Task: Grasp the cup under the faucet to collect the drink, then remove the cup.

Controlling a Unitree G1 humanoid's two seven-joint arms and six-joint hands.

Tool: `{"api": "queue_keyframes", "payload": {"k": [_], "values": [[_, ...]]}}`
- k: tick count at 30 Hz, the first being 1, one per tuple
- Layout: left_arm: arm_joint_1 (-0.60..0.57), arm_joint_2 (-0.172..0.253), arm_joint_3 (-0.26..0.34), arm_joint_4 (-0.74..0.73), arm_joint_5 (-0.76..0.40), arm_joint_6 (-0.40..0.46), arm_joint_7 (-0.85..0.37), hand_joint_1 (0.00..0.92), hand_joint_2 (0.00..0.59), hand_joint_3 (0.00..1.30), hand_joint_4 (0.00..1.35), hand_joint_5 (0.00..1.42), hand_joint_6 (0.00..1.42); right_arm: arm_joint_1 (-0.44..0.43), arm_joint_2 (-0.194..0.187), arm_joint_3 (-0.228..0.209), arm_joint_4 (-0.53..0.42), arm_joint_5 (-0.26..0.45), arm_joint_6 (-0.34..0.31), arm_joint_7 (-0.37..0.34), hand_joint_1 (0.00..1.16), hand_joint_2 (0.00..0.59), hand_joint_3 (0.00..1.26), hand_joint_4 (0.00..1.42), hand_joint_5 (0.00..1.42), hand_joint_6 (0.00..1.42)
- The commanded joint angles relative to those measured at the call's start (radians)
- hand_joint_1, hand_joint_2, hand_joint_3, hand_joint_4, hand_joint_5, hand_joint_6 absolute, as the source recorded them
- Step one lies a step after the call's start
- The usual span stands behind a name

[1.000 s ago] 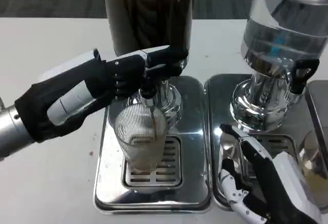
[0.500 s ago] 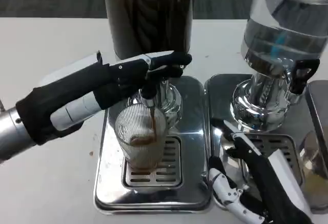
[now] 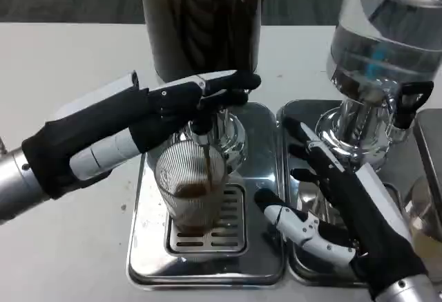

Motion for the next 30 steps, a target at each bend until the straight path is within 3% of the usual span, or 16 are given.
{"api": "queue_keyframes", "payload": {"k": [1,7,30], "values": [[0.023,0.008,-0.031,-0.038,0.0,-0.014,-0.032,0.0,0.055,0.13,0.01,0.07,0.01,-0.022,-0.012,0.0,-0.007,0.017,0.034,0.038,0.59,0.238,0.02,0.0,0.05,0.17],[0.03,0.011,-0.031,-0.049,0.001,-0.014,-0.023,0.0,0.057,0.13,0.01,0.07,0.01,-0.04,-0.018,0.017,0.022,0.03,0.024,0.068,0.58,0.228,0.0,0.0,0.0,0.12],[0.044,0.022,-0.033,-0.078,-0.006,-0.004,-0.003,0.0,0.059,0.13,0.01,0.07,0.01,-0.086,-0.01,0.029,0.083,0.023,0.015,0.061,0.55,0.222,0.0,0.0,0.0,0.05]]}}
